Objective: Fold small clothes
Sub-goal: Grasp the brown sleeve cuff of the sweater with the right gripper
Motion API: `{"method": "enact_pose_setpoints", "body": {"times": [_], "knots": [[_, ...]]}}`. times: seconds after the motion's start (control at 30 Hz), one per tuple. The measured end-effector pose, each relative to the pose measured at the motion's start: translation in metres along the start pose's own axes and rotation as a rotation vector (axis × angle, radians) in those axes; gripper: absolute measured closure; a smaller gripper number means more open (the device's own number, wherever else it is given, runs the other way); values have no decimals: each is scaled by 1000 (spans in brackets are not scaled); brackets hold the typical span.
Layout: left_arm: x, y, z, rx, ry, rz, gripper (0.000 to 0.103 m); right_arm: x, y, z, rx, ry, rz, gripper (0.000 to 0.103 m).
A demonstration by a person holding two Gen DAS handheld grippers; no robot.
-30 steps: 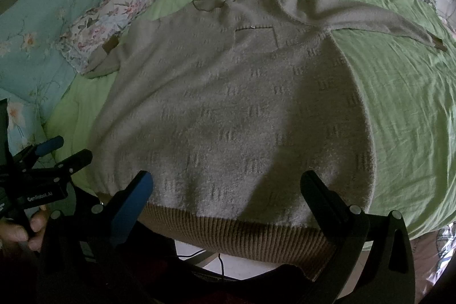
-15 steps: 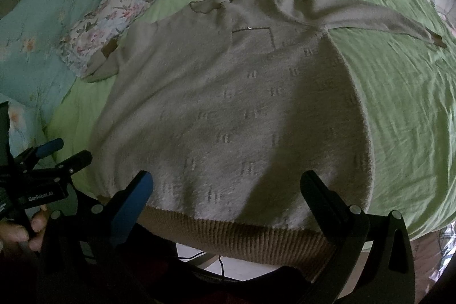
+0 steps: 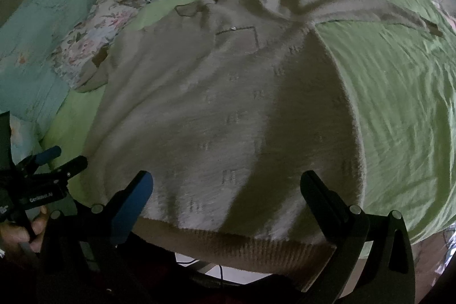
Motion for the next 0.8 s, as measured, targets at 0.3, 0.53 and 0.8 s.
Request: {"method": "enact_pose_setpoints", "body": {"times": [0.3,0.53,0.8], "knots": [[-13,-28,24,-11,-11,-26,1,53,-40,-11,59,9,101,0],[-18,-59,40,-9,-8,-46,1,164,-113,-25,183,40,297,2],[-2,-64,63,-64,6,-35,1,325,-214,-26,320,159,534,28]]}}
Point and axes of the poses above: each gripper's, at about its wrist camera, not at the fingertips, and z roughly the way its jaws point, x to its right, y to its underside, the point moved 10 cm from there along z, roughly the way its jaws point, and after that the axes turned 8 degrees about z, right-handed, at the moved point
